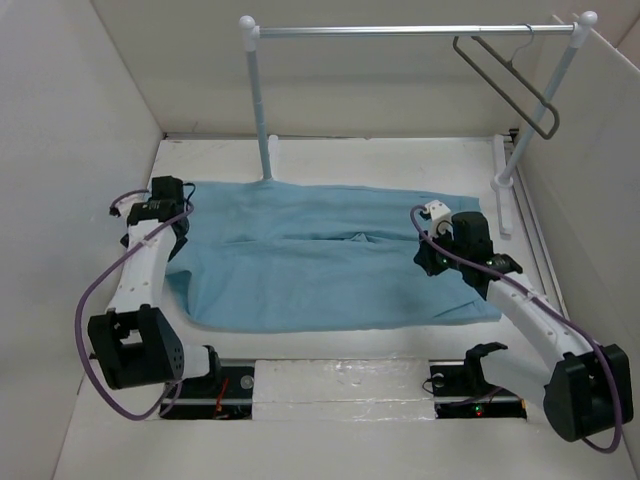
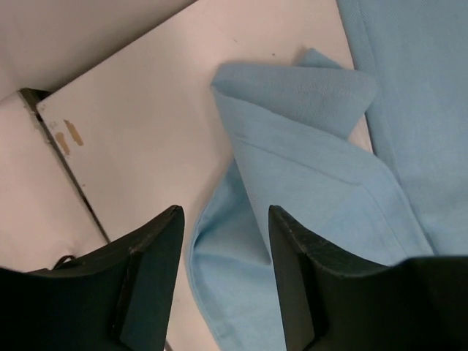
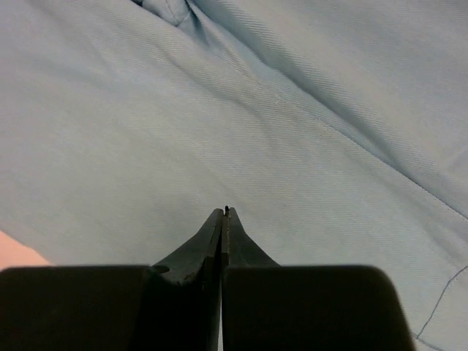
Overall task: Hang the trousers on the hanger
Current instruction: Fold the trousers
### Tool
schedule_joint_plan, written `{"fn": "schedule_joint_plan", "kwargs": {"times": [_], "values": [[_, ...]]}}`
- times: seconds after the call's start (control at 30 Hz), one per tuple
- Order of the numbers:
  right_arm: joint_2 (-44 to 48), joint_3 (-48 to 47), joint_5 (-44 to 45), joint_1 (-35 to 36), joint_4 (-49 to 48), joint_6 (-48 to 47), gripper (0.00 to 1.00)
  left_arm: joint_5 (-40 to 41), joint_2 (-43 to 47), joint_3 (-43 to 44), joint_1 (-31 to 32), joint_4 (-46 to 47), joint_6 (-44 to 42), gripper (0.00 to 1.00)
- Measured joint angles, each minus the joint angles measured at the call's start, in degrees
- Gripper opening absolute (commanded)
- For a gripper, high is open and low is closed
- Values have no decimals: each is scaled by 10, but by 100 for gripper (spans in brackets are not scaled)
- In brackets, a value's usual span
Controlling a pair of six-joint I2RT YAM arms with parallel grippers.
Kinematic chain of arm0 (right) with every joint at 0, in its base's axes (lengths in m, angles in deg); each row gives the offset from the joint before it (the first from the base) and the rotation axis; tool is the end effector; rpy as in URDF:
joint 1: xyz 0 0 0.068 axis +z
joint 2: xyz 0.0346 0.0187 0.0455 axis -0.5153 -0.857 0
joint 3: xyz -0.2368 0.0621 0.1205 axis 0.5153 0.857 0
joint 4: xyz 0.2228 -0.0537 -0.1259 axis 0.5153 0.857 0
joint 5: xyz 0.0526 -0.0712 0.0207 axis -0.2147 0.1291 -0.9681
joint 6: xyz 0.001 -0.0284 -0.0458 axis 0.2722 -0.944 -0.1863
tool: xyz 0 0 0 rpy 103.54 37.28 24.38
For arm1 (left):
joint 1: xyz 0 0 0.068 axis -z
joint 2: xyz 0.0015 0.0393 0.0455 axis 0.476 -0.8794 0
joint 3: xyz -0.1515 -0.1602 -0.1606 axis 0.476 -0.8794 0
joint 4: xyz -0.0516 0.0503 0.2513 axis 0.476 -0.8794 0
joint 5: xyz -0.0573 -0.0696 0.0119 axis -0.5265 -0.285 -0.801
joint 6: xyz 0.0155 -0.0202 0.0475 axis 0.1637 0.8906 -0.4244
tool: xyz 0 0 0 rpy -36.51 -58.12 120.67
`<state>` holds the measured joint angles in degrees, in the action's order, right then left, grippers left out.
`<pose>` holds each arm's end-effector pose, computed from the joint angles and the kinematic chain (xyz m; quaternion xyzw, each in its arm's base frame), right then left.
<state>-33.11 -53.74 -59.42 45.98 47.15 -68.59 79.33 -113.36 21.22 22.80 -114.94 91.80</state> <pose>0.2093 0.0669 0.2312 -0.2318 0.8714 0.1667 0.3989 0.2500 0.0448 0.2887 -0.4491 0.8175 0.2024 0.2984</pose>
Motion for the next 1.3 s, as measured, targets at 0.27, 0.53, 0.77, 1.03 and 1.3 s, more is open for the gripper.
{"fn": "schedule_joint_plan", "kwargs": {"times": [0.27, 0.53, 0.77, 1.03, 1.3], "values": [[-2, -18, 3, 21, 38, -26, 69, -152, -21, -86, -221, 133, -38, 57], [-28, -31, 20, 96, 59, -33, 72, -295, -112, -109, -229, 281, -53, 24], [-47, -33, 35, 124, 61, -22, 70, -346, -183, -78, -229, 301, -90, 0], [-76, -36, 35, 125, 61, -24, 71, -219, 10, -43, -223, 158, -130, 0], [-132, -79, 8, 114, 60, -29, 71, -97, 94, 35, -192, 1, -116, 0]]}}
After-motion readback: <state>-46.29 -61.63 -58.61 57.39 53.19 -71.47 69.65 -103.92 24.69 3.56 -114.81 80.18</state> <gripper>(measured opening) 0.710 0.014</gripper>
